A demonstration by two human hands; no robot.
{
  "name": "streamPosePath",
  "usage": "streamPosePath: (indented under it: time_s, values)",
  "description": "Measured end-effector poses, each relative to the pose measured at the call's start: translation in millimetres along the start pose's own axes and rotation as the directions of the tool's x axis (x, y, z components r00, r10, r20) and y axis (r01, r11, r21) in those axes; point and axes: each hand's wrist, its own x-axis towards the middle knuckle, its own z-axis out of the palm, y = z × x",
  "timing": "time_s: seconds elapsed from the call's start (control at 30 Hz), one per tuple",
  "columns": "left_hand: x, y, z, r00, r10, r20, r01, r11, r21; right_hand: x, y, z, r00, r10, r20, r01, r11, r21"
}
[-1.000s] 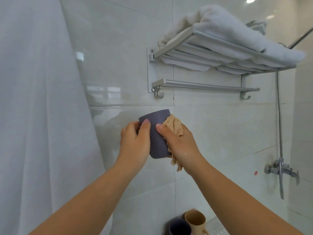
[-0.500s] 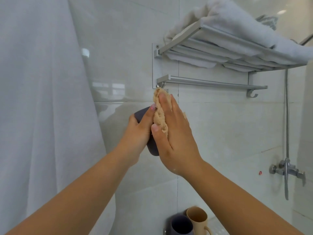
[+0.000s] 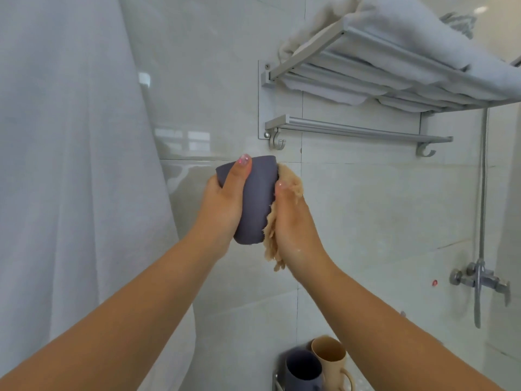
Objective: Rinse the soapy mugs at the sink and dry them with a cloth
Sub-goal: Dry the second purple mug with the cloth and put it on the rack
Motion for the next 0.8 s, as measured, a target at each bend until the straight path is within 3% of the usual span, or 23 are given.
streamPosePath:
  time_s: [0.07,0.13,0.2,0.23,0.3,0.37,0.47,0.67,0.73,0.8]
  values:
    - [0.7,-2.6,0.0,1.000,0.021,-0.009,-0.020,0.999,0.042,-4.7,10.9,6.9,0.985,-0.170,-0.010,0.169,0.984,-0.064]
    - [0.2,-4.7,-0.6,0.999,0.035,0.024,-0.037,0.996,0.080,-7.0,17.2,8.6,0.951,-0.308,0.026,0.302,0.908,-0.291]
    - [-0.5,-5.9,-2.4,0.997,0.024,0.071,-0.031,0.994,0.100,-3.1,11.8,4.3,0.934,-0.355,0.024,0.336,0.855,-0.395]
    - [-1.2,-5.1,-2.9,0.997,0.007,0.077,-0.015,0.995,0.098,1.3,7.7,0.7,0.934,-0.354,0.035,0.342,0.867,-0.363]
    - [-2.6,-3.2,-3.2,0.996,-0.027,0.084,0.022,0.998,0.063,11.8,-2.2,-9.3,0.965,-0.256,0.053,0.261,0.950,-0.169]
    - [-5.9,0.4,-1.3,0.992,-0.032,0.125,0.033,0.999,-0.007,20.5,-7.8,-17.7,0.999,-0.008,0.049,0.004,0.997,0.075]
    - [-9.6,6.8,1.2,0.982,-0.076,0.172,0.095,0.990,-0.100,12.5,-7.1,-19.9,0.964,0.238,0.120,-0.263,0.921,0.287]
    - [-7.2,-1.5,1.3,0.978,-0.161,0.134,0.176,0.978,-0.112,0.6,1.5,-17.7,0.939,0.315,0.138,-0.344,0.851,0.397]
    - [-6.0,-5.4,2.1,0.981,-0.173,0.083,0.174,0.985,-0.002,-0.6,3.1,-18.0,0.949,0.313,0.033,-0.309,0.908,0.282]
    - [-2.4,-10.4,3.0,0.991,-0.136,0.001,0.134,0.979,0.153,2.9,8.0,-17.2,0.966,0.210,-0.149,-0.189,0.972,0.142]
